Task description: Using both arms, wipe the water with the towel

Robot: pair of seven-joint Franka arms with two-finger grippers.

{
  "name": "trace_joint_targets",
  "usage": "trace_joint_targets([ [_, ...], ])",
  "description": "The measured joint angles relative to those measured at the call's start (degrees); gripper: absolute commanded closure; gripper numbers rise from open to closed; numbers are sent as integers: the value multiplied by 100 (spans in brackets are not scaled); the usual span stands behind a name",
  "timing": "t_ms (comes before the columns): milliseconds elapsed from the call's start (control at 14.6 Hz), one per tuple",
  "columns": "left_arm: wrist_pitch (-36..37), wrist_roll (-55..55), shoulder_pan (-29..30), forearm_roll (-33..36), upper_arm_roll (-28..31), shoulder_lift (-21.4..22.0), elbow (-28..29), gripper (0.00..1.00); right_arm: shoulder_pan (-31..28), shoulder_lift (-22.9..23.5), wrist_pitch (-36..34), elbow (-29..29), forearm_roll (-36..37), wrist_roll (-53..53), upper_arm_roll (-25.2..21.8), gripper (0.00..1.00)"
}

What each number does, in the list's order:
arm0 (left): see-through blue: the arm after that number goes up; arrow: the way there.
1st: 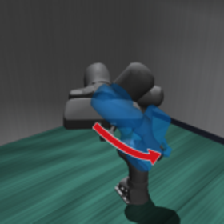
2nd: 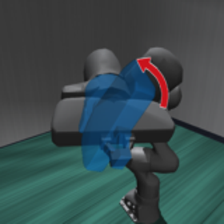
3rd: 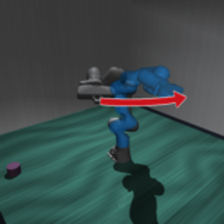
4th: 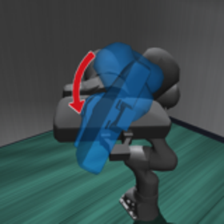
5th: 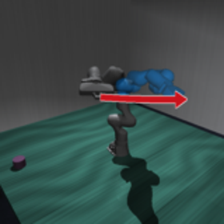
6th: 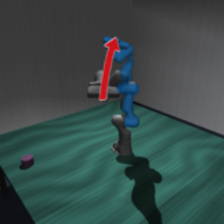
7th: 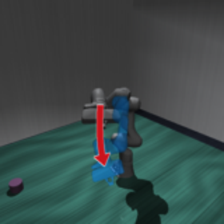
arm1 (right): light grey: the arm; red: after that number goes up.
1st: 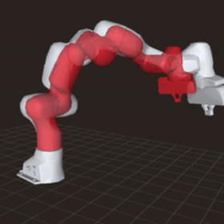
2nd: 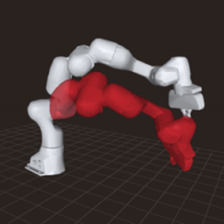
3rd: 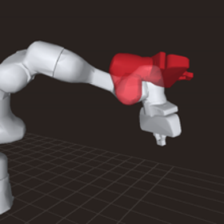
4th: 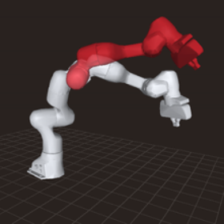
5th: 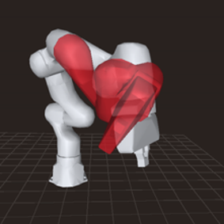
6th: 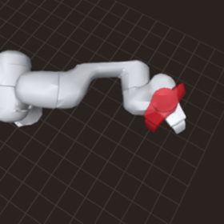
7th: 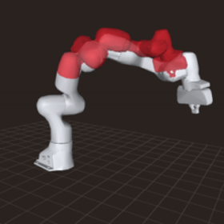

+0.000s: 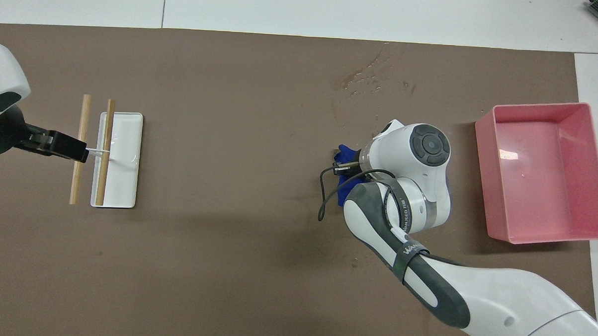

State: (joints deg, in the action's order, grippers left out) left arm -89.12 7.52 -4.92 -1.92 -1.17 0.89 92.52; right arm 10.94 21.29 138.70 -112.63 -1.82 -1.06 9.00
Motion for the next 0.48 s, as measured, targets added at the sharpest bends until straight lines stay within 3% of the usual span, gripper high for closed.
trace_joint_targets([
  [275, 0, 0, 0, 0, 0, 0, 0, 0, -617, -19, -106, 65, 2064, -1654, -12, 100],
  [481, 0, 0, 0, 0, 0, 0, 0, 0, -846, -263, -1145, 575, 2420, -2891, -28, 100],
])
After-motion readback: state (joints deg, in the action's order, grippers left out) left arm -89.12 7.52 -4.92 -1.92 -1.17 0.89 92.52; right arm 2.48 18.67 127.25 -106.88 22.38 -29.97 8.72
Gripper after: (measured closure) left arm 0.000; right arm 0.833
